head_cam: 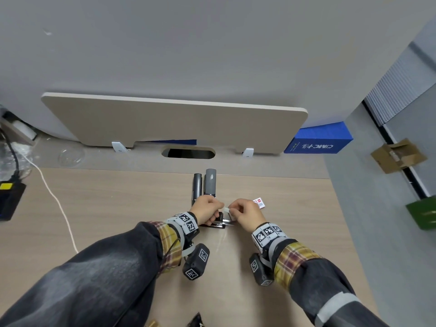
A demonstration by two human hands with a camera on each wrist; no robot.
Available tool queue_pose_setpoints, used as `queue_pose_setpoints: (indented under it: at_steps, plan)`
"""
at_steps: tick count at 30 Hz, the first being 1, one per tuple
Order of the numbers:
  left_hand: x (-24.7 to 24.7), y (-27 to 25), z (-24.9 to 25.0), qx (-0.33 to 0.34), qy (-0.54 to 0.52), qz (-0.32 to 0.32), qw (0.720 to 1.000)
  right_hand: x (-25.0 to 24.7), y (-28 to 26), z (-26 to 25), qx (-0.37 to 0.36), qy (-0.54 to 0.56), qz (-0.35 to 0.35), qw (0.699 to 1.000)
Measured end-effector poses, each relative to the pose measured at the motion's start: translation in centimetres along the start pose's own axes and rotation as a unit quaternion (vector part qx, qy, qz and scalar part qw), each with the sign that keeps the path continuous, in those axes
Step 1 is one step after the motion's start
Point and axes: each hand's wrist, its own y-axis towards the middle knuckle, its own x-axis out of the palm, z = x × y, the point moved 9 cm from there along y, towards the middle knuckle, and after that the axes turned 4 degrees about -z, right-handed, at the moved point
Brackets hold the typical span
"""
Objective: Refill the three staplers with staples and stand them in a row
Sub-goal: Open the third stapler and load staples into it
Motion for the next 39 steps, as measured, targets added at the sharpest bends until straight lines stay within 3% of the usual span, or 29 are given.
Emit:
queue_pose_setpoints:
  at_steps: [5, 9, 12, 15, 25, 33, 39]
  plan:
    - [1.1, 0.2, 0.2, 0.000, 0.040, -0.008, 0.999, -0.5, -1.0, -0.9, 0.012, 0.142, 0.012, 0.990]
    - [1.4, 0.6, 0.3, 0.006, 0.077, -0.003, 0.997, -0.9, -1.7, -1.1, 0.015, 0.181, 0.004, 0.983]
    - [1.7, 0.6, 0.4, 0.007, 0.077, -0.004, 0.997, -1.3, -2.0, -1.6, -0.002, 0.046, -0.001, 0.999]
    - [2.1, 0.5, 0.5, 0.016, 0.070, -0.016, 0.997, -1.9, -2.5, -2.2, -0.024, -0.147, 0.023, 0.989]
    - [1.9, 0.3, 0.6, 0.019, 0.065, -0.010, 0.998, -2.4, -2.8, -2.7, -0.054, -0.171, 0.080, 0.981]
    - [0.9, -0.1, -0.3, -0.003, 0.034, 0.023, 0.999, -2.7, -1.8, 2.1, 0.038, -0.253, 0.038, 0.966]
    - [0.8, -0.2, -0.6, 0.000, 0.043, 0.025, 0.999, -0.2, -1.3, 3.5, 0.036, -0.284, -0.001, 0.958]
